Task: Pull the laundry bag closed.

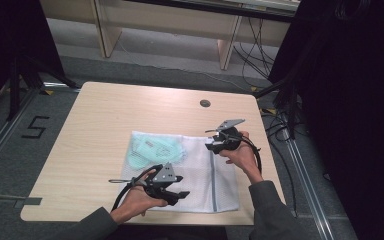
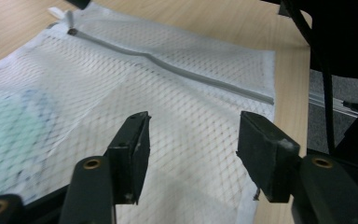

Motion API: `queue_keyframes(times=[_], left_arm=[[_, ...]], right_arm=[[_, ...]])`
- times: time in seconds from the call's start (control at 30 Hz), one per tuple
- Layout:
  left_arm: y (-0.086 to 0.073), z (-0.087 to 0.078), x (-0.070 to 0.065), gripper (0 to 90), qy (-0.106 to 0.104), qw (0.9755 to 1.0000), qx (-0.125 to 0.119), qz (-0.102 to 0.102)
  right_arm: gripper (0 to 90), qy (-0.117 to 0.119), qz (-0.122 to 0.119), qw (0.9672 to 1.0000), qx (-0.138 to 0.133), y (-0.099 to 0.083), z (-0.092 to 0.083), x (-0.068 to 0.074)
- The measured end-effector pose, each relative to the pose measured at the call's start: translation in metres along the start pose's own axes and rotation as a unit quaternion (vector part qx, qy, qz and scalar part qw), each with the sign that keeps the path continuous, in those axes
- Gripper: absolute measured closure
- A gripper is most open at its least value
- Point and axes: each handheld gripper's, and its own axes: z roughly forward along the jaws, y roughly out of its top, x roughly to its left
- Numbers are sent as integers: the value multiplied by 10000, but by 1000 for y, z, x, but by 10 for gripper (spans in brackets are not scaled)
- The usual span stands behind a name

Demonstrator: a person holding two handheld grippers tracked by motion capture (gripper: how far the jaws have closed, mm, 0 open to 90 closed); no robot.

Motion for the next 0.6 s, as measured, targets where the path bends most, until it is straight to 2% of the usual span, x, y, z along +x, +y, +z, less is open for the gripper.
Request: queue_keyframes(times=[0.07,0.1,0.13,0.17,0.2,0.23,0.27,0.33,0.37,0.4,0.43,0.47,0.5,0.53,0.57,0.6], left_arm=[[-2,-6,3,405,117,9999,18,3],[-3,-9,5,401,155,9999,0,-56],[-4,-13,8,396,179,9998,-18,-59],[-4,-17,10,394,249,9997,-28,-73],[-4,-20,12,392,291,9995,-60,-144],[-5,-24,14,390,333,9992,-138,-185],[-5,-27,16,387,355,9992,-96,-164],[-6,-33,19,381,437,9987,-102,-251],[-8,-36,20,378,466,9985,-128,-266],[-8,-39,22,375,458,9986,-78,-270],[-9,-41,22,373,519,9982,-93,-302],[-10,-42,23,372,514,9981,-132,-297],[-10,-44,24,371,541,9982,-77,-267],[-11,-46,25,368,517,9981,-83,-323],[-12,-47,25,365,547,9980,-101,-287],[-13,-48,26,363,546,9979,-86,-337]], right_arm=[[485,81,19,10000,-36,-1,-5,6],[483,55,-51,9999,-74,-2,-6,8],[475,162,-17,9999,24,-2,-10,10],[471,128,-52,9998,-134,-4,-9,12],[468,136,10,9999,-33,-5,-13,15],[465,106,-12,9998,-136,-6,-13,17],[461,117,-30,9999,-86,-8,-15,19],[457,154,-39,9998,-121,-10,-17,22],[456,190,-40,9998,-22,-11,-20,23],[455,141,-29,9997,-183,-14,-18,26],[453,222,-57,9997,-12,-14,-21,26],[452,167,-13,9997,-174,-16,-20,28],[447,259,28,9997,32,-16,-23,29],[443,183,81,9997,-126,-19,-21,32],[443,238,93,9996,-80,-19,-23,33],[439,312,-26,9995,-83,-19,-25,32]])
